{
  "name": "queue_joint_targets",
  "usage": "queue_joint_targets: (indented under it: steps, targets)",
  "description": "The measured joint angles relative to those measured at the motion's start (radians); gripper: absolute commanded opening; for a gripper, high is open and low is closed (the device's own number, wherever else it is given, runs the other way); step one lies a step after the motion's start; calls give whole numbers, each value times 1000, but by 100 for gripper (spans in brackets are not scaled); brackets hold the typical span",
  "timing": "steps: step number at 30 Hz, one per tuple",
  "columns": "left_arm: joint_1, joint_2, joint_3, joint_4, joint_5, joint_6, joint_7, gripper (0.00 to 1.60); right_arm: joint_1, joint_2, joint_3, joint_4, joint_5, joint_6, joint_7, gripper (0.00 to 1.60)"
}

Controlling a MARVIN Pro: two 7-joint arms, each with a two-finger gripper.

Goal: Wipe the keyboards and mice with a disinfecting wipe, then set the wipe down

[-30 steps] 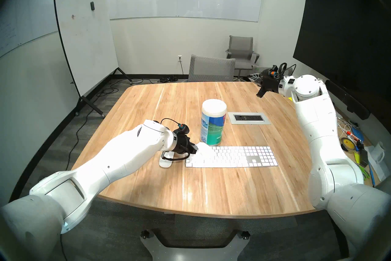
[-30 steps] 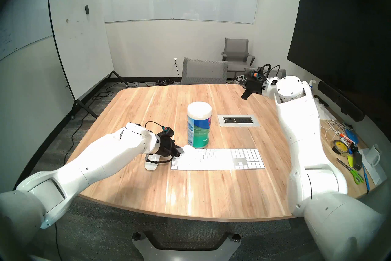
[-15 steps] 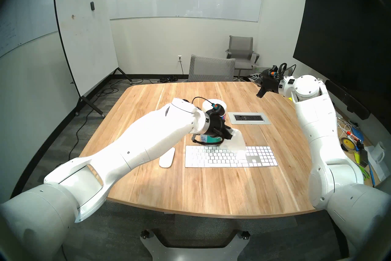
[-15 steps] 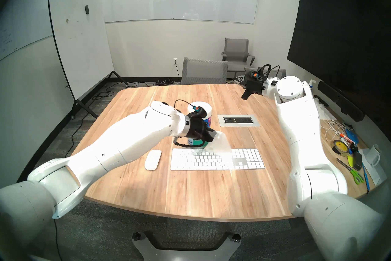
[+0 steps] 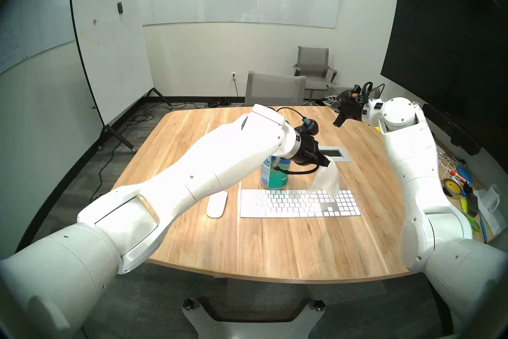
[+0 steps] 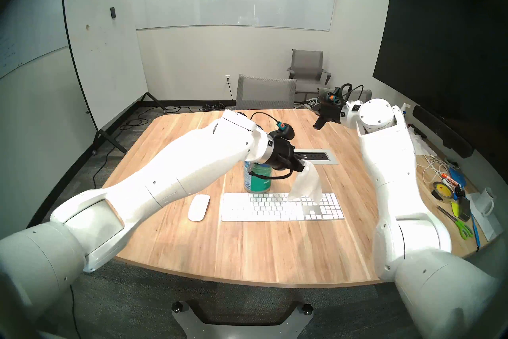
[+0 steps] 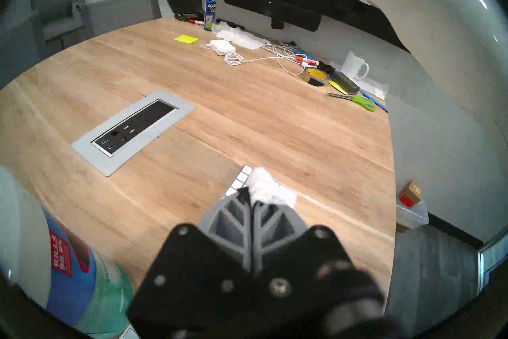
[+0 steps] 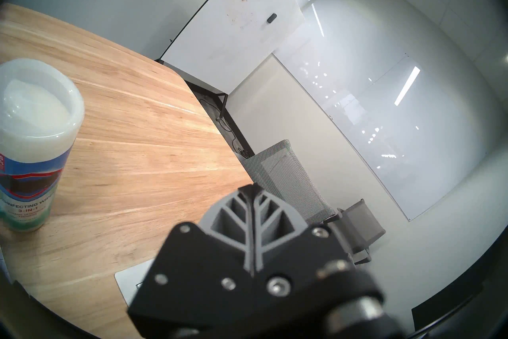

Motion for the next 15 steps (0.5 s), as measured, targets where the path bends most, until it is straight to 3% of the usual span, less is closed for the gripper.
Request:
queue_joint_targets:
  steps: [4, 15]
  targets:
    - [-21, -38, -18, 58, -30, 57, 37, 0, 0, 0, 0, 0, 0, 0, 0, 0]
    - [2, -125, -20, 143, -61, 71, 100, 0, 0, 0, 0, 0, 0, 0, 0, 0]
